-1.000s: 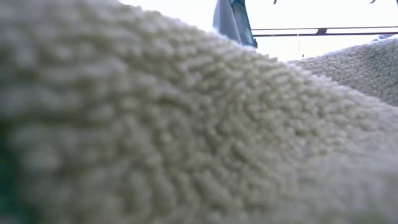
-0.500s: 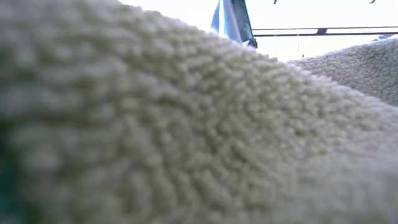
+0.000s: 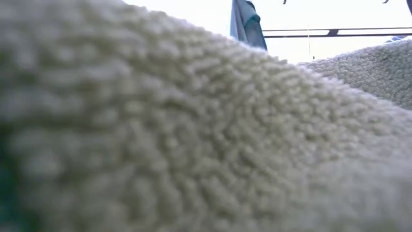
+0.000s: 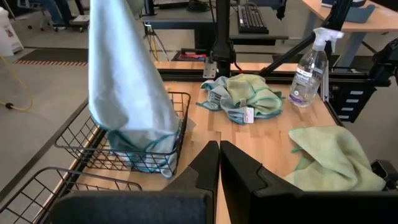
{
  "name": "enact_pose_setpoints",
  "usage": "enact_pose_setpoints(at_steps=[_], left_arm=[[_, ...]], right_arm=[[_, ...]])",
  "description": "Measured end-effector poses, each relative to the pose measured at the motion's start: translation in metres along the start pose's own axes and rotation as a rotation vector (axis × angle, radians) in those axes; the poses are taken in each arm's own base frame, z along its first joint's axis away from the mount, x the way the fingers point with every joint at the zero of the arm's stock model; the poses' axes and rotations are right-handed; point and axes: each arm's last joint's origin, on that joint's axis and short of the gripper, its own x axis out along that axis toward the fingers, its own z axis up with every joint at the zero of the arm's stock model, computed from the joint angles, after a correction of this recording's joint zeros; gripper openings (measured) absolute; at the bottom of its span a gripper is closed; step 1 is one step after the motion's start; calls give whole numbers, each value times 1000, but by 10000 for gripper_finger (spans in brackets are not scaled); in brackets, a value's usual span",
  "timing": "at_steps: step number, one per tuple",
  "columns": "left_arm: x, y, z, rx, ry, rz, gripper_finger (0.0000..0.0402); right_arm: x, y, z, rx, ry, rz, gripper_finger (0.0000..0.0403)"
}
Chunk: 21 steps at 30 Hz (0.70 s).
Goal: Sort microfiber towel by color & place in baskets
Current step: Put the blue towel into the right wire basket
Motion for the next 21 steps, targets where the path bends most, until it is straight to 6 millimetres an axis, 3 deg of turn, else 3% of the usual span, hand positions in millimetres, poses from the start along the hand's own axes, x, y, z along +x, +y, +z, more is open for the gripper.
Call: enact_pose_setpoints(at_steps=[11, 21], left_arm=[[0, 0, -1, -26, 13, -2, 0], [0, 0, -4, -38, 41, -1, 0]], right_arm=[[52, 42, -38, -58, 295, 41, 9], [93, 68, -80, -164, 596, -1, 9]])
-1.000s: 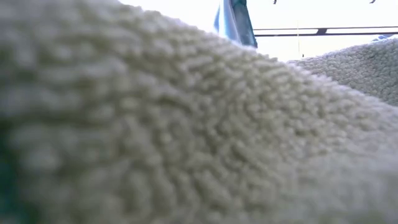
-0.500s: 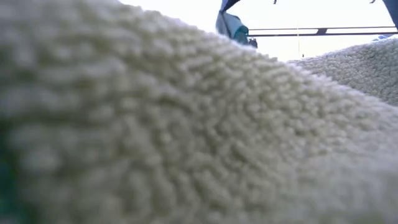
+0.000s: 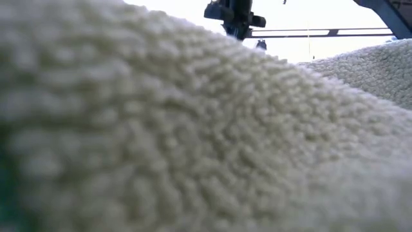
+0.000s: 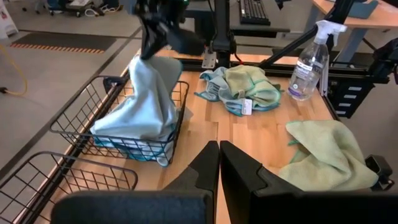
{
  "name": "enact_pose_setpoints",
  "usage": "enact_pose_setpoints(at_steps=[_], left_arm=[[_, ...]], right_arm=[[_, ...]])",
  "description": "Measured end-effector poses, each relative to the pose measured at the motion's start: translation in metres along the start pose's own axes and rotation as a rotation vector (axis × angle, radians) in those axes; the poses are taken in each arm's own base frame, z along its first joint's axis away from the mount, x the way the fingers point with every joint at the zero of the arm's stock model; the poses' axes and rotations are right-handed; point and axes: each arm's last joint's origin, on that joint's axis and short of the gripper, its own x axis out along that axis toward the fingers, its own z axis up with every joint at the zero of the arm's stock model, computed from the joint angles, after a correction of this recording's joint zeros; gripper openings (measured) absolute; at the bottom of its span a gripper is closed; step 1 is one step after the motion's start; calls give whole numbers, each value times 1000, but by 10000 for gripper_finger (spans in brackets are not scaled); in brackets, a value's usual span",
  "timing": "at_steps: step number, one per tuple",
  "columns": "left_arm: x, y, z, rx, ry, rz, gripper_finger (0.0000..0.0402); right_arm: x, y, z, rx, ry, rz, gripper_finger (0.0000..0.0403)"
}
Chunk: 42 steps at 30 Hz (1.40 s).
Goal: Sort microfiber towel by color & place in baskets
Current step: Put the blue towel into the right wire basket, then put the green towel into the left wire basket
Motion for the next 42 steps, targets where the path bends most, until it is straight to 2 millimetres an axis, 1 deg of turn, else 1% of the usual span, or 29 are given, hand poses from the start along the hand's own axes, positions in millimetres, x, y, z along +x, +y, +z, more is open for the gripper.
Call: enact_pose_setpoints(at_steps=[6, 12, 15, 19, 29, 31, 34, 38, 42], left_arm=[[0, 0, -1, 3, 14, 1, 0], [0, 0, -2, 3, 15, 2, 0], [0, 0, -2, 3, 15, 2, 0], [0, 0, -2, 3, 19, 2, 0], [0, 0, -2, 4, 23, 2, 0], [0, 0, -3, -2, 27, 3, 0], [0, 0, -4, -25, 43, 5, 0], [0, 1, -7, -42, 72, 10, 0], [0, 1, -7, -40, 68, 26, 0]], right_arm=[[19, 11, 0, -44, 52, -22, 9], [23, 12, 1, -70, 36, -83, 9], [24, 10, 2, -88, 39, -87, 16], [27, 4, 4, -82, 49, -83, 37], [35, -13, 11, -53, 64, -104, 115], [32, -15, 11, -38, 60, -95, 124], [19, -15, 7, -24, 66, -5, 130], [-7, -13, -1, -20, 43, 88, 131], [-39, -22, -10, 49, -4, 164, 126]])
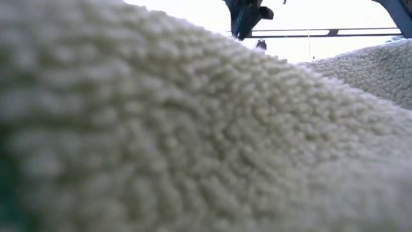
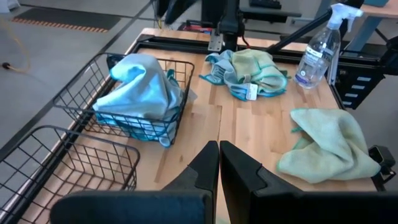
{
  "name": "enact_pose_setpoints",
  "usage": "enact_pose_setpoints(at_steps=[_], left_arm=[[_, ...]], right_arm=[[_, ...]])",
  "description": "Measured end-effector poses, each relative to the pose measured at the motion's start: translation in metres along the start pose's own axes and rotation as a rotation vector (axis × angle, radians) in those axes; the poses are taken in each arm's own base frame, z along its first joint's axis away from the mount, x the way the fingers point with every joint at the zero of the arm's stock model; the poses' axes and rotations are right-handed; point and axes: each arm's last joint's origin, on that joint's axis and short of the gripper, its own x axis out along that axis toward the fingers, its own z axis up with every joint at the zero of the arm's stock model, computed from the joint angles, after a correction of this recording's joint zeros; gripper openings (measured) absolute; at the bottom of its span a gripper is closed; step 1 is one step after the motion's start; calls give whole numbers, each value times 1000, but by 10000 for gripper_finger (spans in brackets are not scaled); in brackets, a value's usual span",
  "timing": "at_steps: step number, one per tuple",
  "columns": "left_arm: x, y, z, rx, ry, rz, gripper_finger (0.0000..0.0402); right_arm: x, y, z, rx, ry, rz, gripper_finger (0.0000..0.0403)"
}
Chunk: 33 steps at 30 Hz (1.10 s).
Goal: Sort microfiber towel by color & place in baskets
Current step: Put the green towel into the left wire basket
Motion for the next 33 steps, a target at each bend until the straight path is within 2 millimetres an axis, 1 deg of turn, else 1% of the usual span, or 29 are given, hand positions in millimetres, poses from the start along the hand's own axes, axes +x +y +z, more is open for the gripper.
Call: enact_pose_setpoints(at_steps=[3, 6, 9, 11, 13, 18, 22, 26, 29, 33], left_arm=[[0, 0, 0, 13, -4, 1, 0], [0, 0, 2, 21, -23, -1, 0], [0, 0, 3, 22, -28, -2, 0], [1, -1, 3, 20, -28, -2, 0], [2, -1, 3, 10, -26, -1, 0], [3, -1, 4, 1, -22, -1, 0], [5, -2, 6, -2, -33, -2, 0], [6, -2, 8, -5, -48, -4, 0], [7, -3, 8, -5, -47, -4, 0], [8, -3, 8, -14, -42, -3, 0]], right_arm=[[-26, -3, -9, 46, -43, 50, 122], [-45, -3, -18, 87, -72, 92, 117], [-60, -1, -28, 117, -77, 142, 111], [-64, 3, -35, 129, -57, 177, 107], [-62, 9, -43, 143, -4, 204, 104], [-43, 29, -70, 152, 229, 280, 100], [-33, 36, -94, 151, 360, 276, 100], [-24, 36, -115, 190, 431, 221, 100], [-19, 32, -132, 224, 482, 178, 100], [-7, 27, -154, 250, 557, 116, 100]])
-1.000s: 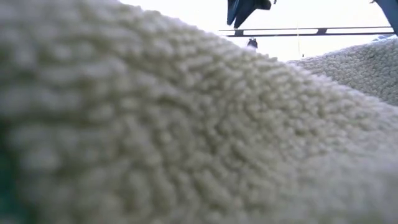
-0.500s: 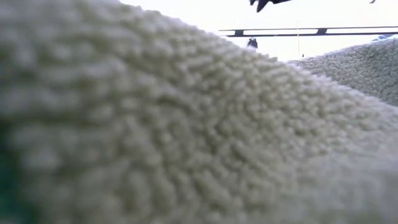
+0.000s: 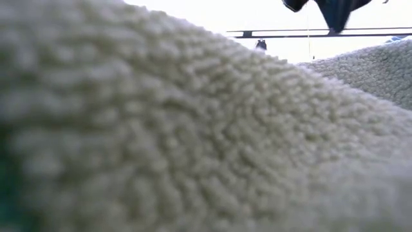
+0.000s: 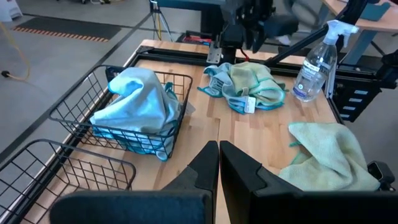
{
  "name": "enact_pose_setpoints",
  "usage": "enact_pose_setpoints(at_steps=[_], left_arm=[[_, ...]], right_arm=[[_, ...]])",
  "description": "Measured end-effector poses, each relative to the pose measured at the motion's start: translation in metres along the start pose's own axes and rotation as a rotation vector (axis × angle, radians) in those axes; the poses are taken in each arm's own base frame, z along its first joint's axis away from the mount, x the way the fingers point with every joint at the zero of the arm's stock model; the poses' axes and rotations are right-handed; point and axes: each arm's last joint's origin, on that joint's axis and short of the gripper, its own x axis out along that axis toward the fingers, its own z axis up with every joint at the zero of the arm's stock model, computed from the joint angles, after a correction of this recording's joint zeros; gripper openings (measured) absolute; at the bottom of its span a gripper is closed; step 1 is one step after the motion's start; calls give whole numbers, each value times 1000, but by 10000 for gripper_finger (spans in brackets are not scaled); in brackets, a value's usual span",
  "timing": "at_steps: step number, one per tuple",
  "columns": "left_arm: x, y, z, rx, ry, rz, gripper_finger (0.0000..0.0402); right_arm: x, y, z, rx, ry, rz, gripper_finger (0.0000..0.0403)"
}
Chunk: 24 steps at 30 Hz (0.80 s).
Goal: Sort microfiber towel by color & place in baskets
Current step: Put the green towel into the left wire basket
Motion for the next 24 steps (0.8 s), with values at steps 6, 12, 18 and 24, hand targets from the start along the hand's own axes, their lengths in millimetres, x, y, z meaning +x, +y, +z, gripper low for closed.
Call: enact_pose_setpoints(at_steps=[6, 12, 18, 24], left_arm=[[2, 0, 0, -25, 6, 1, 0], [5, -1, 1, -44, 12, 2, 0], [13, -3, 4, -46, 15, 4, 0], [22, -6, 7, -40, 15, 5, 0]], right_arm=[[28, -22, -14, 54, 113, -75, 100], [49, -42, -31, 92, 207, -125, 100], [61, -64, -45, 124, 231, -161, 100], [76, -81, -47, 130, 148, -248, 100]])
